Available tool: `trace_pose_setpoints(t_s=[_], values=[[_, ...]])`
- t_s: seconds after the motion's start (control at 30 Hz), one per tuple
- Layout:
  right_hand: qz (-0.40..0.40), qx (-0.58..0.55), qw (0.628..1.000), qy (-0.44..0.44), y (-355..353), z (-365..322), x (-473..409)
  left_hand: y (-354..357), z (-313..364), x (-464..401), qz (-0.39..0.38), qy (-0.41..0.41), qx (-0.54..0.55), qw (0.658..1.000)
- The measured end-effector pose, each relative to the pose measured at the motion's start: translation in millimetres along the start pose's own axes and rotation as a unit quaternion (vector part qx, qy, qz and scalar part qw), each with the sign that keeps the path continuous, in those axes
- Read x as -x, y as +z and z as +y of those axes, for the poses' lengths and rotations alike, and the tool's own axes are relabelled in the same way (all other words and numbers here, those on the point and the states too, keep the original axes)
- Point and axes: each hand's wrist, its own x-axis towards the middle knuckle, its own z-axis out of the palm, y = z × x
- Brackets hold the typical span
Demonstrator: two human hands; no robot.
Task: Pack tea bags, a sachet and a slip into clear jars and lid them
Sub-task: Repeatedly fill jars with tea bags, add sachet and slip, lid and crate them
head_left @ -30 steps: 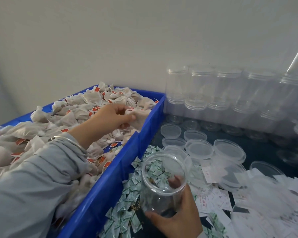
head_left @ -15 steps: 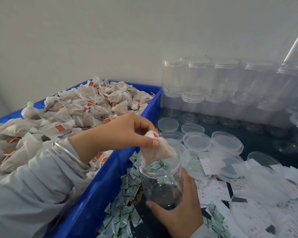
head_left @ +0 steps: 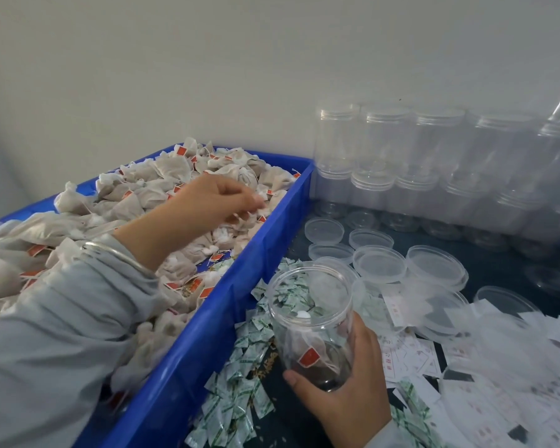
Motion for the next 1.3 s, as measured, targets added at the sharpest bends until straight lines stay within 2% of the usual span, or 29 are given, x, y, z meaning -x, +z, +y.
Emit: trace_pose_setpoints(t_s=[0.1, 0.17, 0.3, 0.5, 0.6, 0.8, 1.0, 1.07, 1.2, 1.3], values=[[0.003, -0.009, 1.000, 0.007, 0, -1, 1, -24, -21, -10, 0.094, -0.044, -0.019, 0.994], [-0.007, -0.001, 1.000, 0.005, 0, 1, 1, -32, -38, -15, 0.119, -0.075, -0.103, 0.985], [-0.023, 0.008, 1.000, -0.002, 0, 2, 0, -35, -64, -21, 0.054, -0.101, -0.319, 0.941], [-0.012, -0.011, 1.000, 0.005, 3, 4, 0, -43, -88, -21, -0.009, -0.190, -0.495, 0.848], [-0.018, 0.002, 1.000, -0.010, 3, 2, 1, -43, -94, -19, -0.025, -0.225, -0.541, 0.810], [-0.013, -0.015, 1.000, 0.000, 0, -2, 3, -39, -100, -19, -0.044, -0.240, -0.581, 0.776], [-0.030, -0.010, 0.999, 0.017, -1, 1, 3, -39, -94, -19, -0.039, -0.231, -0.537, 0.811], [-0.028, -0.014, 0.999, 0.020, -1, 0, 4, -40, -93, -18, -0.024, -0.217, -0.496, 0.840], [-0.018, -0.024, 0.999, 0.021, -1, -2, 3, -44, -84, -16, 0.048, -0.170, -0.338, 0.925], [-0.026, -0.025, 0.999, 0.024, -1, -2, 4, -39, -72, -19, 0.101, -0.126, -0.257, 0.953]])
